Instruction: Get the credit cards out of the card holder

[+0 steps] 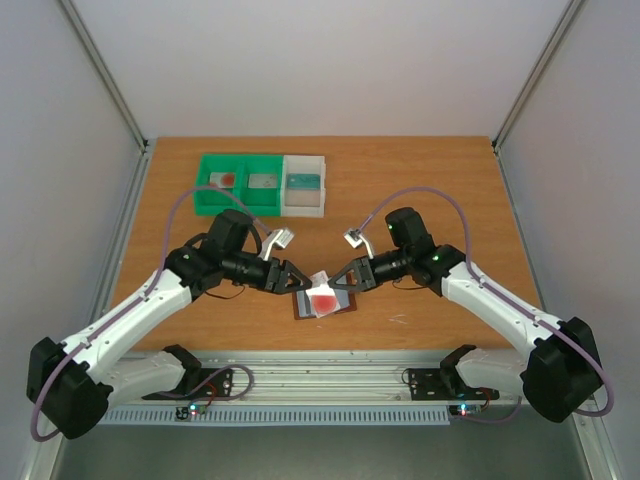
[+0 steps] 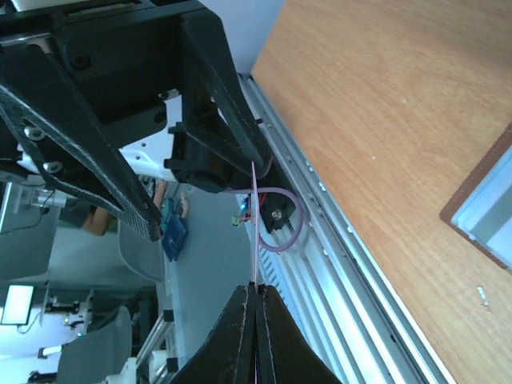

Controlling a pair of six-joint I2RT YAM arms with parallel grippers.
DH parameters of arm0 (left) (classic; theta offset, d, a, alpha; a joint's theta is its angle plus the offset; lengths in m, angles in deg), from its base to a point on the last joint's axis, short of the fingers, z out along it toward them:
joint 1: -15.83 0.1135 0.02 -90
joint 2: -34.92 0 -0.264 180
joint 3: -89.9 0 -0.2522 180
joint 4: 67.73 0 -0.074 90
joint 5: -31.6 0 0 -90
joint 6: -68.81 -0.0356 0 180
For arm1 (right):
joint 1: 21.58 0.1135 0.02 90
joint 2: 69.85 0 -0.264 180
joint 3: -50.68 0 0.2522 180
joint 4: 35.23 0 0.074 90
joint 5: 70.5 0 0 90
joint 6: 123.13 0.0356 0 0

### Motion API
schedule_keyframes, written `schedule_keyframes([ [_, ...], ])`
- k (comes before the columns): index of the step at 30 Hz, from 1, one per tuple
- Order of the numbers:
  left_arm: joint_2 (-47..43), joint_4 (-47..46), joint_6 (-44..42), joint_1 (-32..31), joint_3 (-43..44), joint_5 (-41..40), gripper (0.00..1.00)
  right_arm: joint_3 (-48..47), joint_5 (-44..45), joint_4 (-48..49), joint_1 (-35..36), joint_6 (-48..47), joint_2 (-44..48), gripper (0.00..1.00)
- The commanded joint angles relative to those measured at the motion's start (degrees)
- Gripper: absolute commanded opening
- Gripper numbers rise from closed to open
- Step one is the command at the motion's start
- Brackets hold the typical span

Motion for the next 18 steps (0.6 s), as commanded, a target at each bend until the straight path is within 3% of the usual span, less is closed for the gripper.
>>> schedule_keyframes([
  [1, -0.82, 1.67, -2.02, 0.25, 1.75, 4.58, 0.56, 0.77, -4.49, 3.76, -0.11, 1.49, 1.21, 0.01],
  [9, 0.89, 5.25, -4.64, 0.8, 3.57, 4.39, 0.54, 1.31, -5.86, 5.11, 0.07, 2.13, 1.57, 0.01],
  [18, 1.37, 1.46, -2.69, 1.71, 3.14, 6.94, 0.31, 2.01, -5.9, 6.36, 0.24, 2.13, 1.52, 0.01],
])
